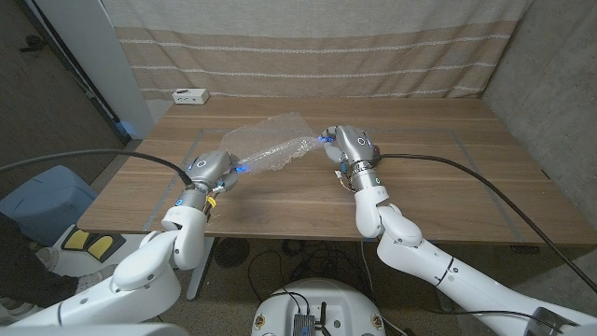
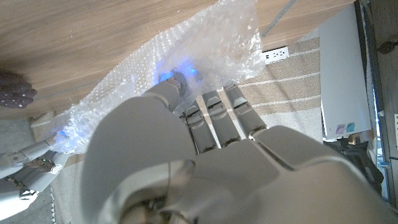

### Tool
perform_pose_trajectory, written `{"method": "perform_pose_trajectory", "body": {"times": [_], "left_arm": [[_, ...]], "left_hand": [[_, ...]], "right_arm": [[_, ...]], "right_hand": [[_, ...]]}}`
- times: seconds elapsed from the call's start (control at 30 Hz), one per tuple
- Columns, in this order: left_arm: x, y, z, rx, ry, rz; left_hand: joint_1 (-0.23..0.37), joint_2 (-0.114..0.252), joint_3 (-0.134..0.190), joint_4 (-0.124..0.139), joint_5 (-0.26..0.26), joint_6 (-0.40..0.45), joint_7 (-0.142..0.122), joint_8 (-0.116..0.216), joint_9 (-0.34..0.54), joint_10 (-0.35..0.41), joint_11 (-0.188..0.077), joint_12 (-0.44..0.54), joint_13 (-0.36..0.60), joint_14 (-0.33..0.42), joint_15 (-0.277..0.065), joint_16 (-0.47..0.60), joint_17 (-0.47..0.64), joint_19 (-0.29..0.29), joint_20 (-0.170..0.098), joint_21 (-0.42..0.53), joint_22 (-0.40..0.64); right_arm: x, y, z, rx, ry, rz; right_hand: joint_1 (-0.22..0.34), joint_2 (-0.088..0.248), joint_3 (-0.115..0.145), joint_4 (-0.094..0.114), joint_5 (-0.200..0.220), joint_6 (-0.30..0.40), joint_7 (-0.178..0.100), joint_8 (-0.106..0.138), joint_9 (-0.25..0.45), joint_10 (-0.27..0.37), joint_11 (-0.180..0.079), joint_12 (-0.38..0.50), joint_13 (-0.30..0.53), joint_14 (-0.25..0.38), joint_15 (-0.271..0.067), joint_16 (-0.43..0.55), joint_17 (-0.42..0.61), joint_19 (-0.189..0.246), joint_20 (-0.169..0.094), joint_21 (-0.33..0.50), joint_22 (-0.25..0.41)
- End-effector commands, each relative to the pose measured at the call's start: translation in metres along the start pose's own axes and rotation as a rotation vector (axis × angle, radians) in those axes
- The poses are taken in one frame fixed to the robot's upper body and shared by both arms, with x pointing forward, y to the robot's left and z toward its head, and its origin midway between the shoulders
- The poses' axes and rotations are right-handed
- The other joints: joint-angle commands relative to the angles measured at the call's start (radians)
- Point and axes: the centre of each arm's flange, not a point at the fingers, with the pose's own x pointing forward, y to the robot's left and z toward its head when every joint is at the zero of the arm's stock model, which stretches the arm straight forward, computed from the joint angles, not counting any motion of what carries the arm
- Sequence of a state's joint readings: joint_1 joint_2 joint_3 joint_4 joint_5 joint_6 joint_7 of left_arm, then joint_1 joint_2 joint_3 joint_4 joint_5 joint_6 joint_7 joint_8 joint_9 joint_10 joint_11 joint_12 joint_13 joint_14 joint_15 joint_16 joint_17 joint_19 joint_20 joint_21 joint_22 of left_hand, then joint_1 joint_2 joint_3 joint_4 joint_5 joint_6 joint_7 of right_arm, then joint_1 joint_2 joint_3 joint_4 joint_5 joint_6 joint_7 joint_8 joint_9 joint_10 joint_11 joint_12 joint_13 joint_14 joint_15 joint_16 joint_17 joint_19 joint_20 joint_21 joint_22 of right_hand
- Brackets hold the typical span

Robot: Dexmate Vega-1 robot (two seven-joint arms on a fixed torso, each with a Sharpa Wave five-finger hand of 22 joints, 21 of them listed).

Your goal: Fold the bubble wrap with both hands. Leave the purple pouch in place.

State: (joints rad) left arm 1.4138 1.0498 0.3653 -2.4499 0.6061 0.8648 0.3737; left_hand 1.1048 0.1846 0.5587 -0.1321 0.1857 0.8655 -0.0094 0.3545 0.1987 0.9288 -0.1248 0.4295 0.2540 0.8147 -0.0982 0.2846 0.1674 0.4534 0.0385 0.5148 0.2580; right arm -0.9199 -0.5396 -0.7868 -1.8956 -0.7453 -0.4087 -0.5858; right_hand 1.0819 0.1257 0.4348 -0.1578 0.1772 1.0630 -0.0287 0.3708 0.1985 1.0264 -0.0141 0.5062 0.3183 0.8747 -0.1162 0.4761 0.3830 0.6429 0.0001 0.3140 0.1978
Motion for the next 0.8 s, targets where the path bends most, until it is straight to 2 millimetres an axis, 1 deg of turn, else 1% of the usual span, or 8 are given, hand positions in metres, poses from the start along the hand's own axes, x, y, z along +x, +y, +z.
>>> {"method": "perform_pose_trajectory", "body": {"times": [0.03, 0.2, 0.23, 0.47, 0.5, 0.63, 0.7, 0.8], "left_arm": [[-0.016, 0.030, 0.008, 0.054, 0.008, 0.063], [-0.018, 0.033, 0.010, 0.131, 0.025, 0.032], [-0.019, 0.033, 0.010, 0.134, 0.028, 0.022], [-0.021, 0.027, 0.008, 0.170, 0.046, -0.042], [-0.021, 0.026, 0.008, 0.173, 0.052, -0.050], [-0.017, 0.023, 0.004, 0.153, 0.051, -0.096], [-0.013, 0.021, 0.000, 0.123, 0.044, -0.114], [-0.008, 0.021, -0.007, 0.082, 0.044, -0.113]], "left_hand": [[-0.004, -0.008, 0.009, -0.001, 0.007, 0.001, 0.001, -0.009, 0.004, 0.050, -0.026, 0.032, 0.017, 0.008, -0.089, -0.006, 0.003, -0.002, -0.007, 0.010, 0.001], [-0.006, -0.012, 0.013, -0.004, 0.007, -0.001, 0.001, -0.015, 0.005, 0.048, -0.028, 0.032, 0.022, -0.001, -0.090, -0.020, 0.001, -0.017, -0.010, 0.010, 0.000], [-0.006, -0.012, 0.014, -0.005, 0.008, -0.001, 0.000, -0.016, 0.005, 0.047, -0.028, 0.032, 0.022, -0.001, -0.091, -0.021, 0.001, -0.019, -0.010, 0.009, 0.000], [-0.008, -0.015, 0.018, -0.008, 0.007, 0.001, 0.001, -0.020, 0.005, 0.053, -0.027, 0.034, 0.027, -0.001, -0.093, -0.029, 0.002, -0.033, -0.014, 0.009, -0.001], [-0.008, -0.016, 0.018, -0.009, 0.007, 0.001, 0.000, -0.021, 0.005, 0.052, -0.026, 0.034, 0.027, -0.003, -0.093, -0.031, 0.001, -0.037, -0.012, 0.008, -0.001], [-0.009, -0.019, 0.020, -0.013, 0.007, 0.004, 0.000, -0.024, 0.007, 0.051, -0.028, 0.033, 0.032, -0.029, -0.092, -0.049, 0.001, -0.061, -0.006, 0.003, -0.003], [-0.010, -0.021, 0.021, -0.015, 0.006, 0.005, 0.000, -0.026, 0.007, 0.047, -0.030, 0.031, 0.033, -0.041, -0.092, -0.057, 0.000, -0.068, -0.003, 0.002, -0.004], [-0.010, -0.021, 0.023, -0.016, 0.006, 0.006, 0.001, -0.028, 0.008, 0.049, -0.026, 0.032, 0.035, -0.045, -0.088, -0.063, -0.001, -0.071, -0.002, 0.003, -0.005]], "right_arm": [[0.016, 0.001, 0.007, 0.008, -0.063, -0.024], [0.026, 0.004, 0.003, -0.048, -0.062, -0.024], [0.027, 0.004, 0.001, -0.056, -0.057, -0.024], [0.030, 0.007, -0.010, -0.133, -0.024, -0.045], [0.030, 0.007, -0.011, -0.148, -0.026, -0.050], [0.029, 0.007, -0.012, -0.201, -0.030, -0.074], [0.030, 0.006, -0.011, -0.201, -0.034, -0.074], [0.032, 0.004, -0.010, -0.196, -0.044, -0.076]], "right_hand": [[0.001, 0.002, 0.009, 0.002, 0.001, 0.008, -0.001, 0.004, 0.002, -0.007, -0.004, 0.004, 0.001, -0.003, -0.070, -0.004, 0.003, -0.006, -0.003, 0.001, 0.002], [-0.002, 0.003, 0.007, 0.003, 0.001, -0.010, -0.014, -0.004, 0.003, -0.027, -0.013, -0.002, 0.003, -0.016, -0.076, -0.008, 0.013, -0.009, -0.007, 0.001, 0.002], [-0.001, 0.003, 0.007, 0.003, 0.001, -0.015, -0.020, -0.007, 0.004, -0.032, -0.017, -0.003, 0.004, -0.020, -0.078, -0.009, 0.015, -0.010, -0.008, 0.002, 0.002], [-0.002, 0.004, 0.005, 0.003, 0.001, -0.024, -0.026, -0.011, 0.005, -0.051, -0.023, -0.010, 0.004, -0.036, -0.081, -0.014, 0.024, -0.016, -0.014, 0.002, 0.003], [-0.003, 0.006, 0.005, 0.004, 0.001, -0.024, -0.029, -0.011, 0.005, -0.058, -0.030, -0.013, 0.003, -0.041, -0.082, -0.016, 0.025, -0.018, -0.013, 0.002, 0.003], [-0.005, 0.005, 0.002, 0.005, 0.001, -0.030, -0.036, -0.014, 0.006, -0.074, -0.029, -0.021, 0.001, -0.054, -0.083, -0.021, 0.029, -0.025, -0.017, 0.000, 0.003], [-0.003, 0.005, 0.002, 0.004, 0.002, -0.034, -0.046, -0.015, 0.007, -0.085, -0.030, -0.028, -0.002, -0.064, -0.088, -0.026, 0.031, -0.028, -0.018, 0.000, 0.003], [-0.006, 0.007, 0.001, 0.006, 0.002, -0.035, -0.049, -0.016, 0.007, -0.089, -0.032, -0.030, -0.003, -0.067, -0.088, -0.028, 0.033, -0.031, -0.017, 0.000, 0.003]]}}
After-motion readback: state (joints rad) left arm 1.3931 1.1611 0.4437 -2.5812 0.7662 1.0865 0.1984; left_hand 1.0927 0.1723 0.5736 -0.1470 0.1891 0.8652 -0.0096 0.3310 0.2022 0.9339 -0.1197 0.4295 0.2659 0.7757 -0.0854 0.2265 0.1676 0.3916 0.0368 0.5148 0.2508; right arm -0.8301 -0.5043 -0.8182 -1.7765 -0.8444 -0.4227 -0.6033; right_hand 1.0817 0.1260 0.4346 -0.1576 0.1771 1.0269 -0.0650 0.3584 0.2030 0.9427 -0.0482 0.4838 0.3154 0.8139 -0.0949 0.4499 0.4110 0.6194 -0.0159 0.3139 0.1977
